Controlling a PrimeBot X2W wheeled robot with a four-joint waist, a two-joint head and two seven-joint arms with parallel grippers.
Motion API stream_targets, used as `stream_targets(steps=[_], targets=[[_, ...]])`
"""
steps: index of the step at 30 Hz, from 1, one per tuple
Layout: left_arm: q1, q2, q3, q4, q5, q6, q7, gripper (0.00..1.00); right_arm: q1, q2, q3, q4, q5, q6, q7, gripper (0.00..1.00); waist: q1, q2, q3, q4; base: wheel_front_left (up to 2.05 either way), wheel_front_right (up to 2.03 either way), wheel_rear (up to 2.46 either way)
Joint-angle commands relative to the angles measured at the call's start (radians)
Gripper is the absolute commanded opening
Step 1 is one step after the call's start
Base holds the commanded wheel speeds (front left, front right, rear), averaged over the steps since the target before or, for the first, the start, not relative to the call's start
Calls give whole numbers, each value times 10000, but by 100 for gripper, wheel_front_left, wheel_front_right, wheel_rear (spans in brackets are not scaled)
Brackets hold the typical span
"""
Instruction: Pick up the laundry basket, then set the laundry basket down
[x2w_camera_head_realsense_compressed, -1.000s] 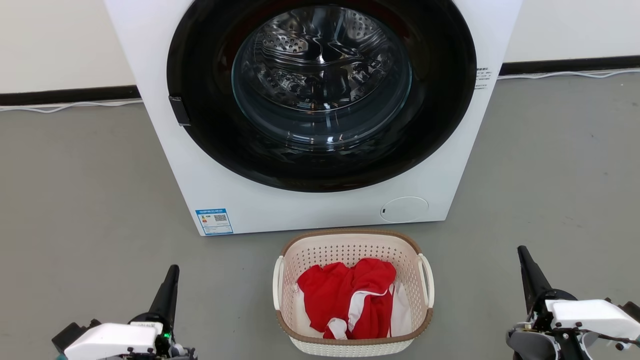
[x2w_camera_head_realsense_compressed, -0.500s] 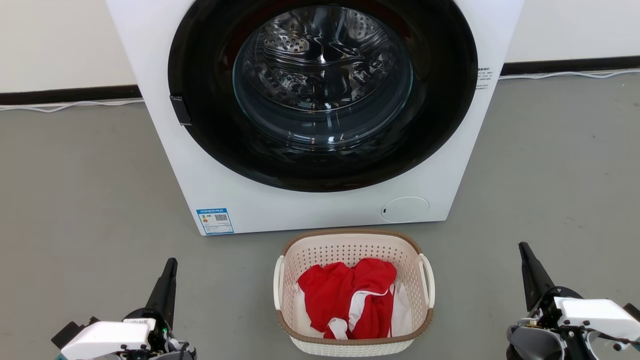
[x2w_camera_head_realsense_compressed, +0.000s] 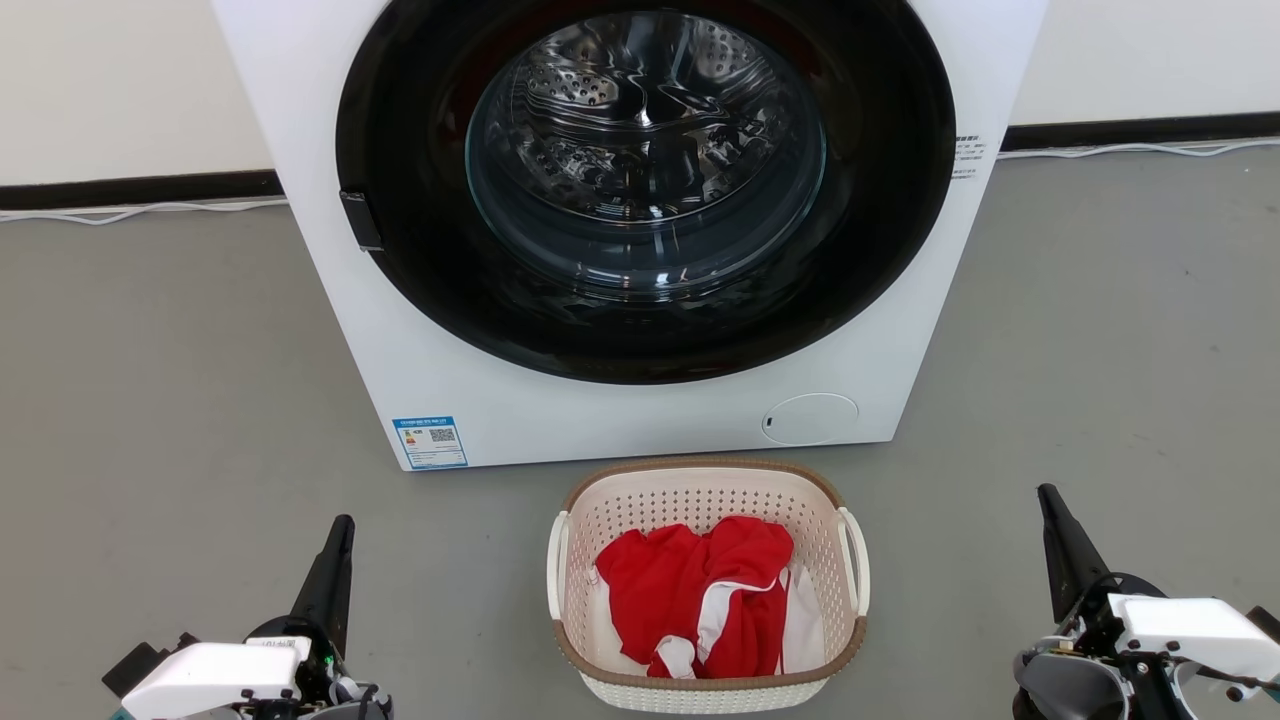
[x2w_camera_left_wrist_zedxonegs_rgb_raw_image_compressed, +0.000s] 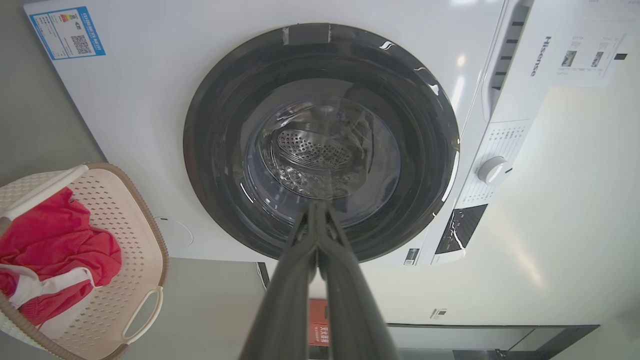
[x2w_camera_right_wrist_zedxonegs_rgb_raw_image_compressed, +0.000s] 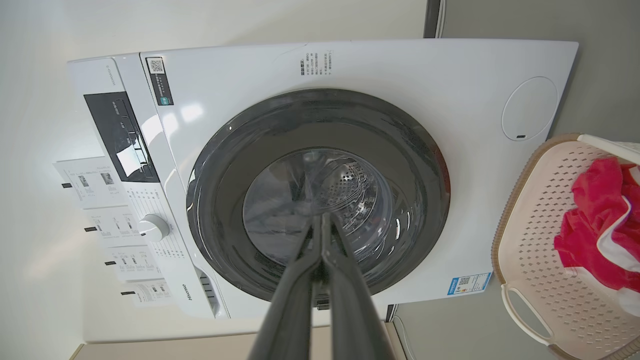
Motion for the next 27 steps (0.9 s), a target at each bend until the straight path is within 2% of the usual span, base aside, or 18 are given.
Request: stream_targets(steps=[1,27], targets=[[-562,102,300,-295,-45,-100,67,0,-245,-47,179,-314,63,73,78,0,0,-1,0,0,0,0,0],[-562,102,298,-296,-46,-100,66,0,-245,-47,180,-315,64,73,77,0,0,-1,0,0,0,0,0]])
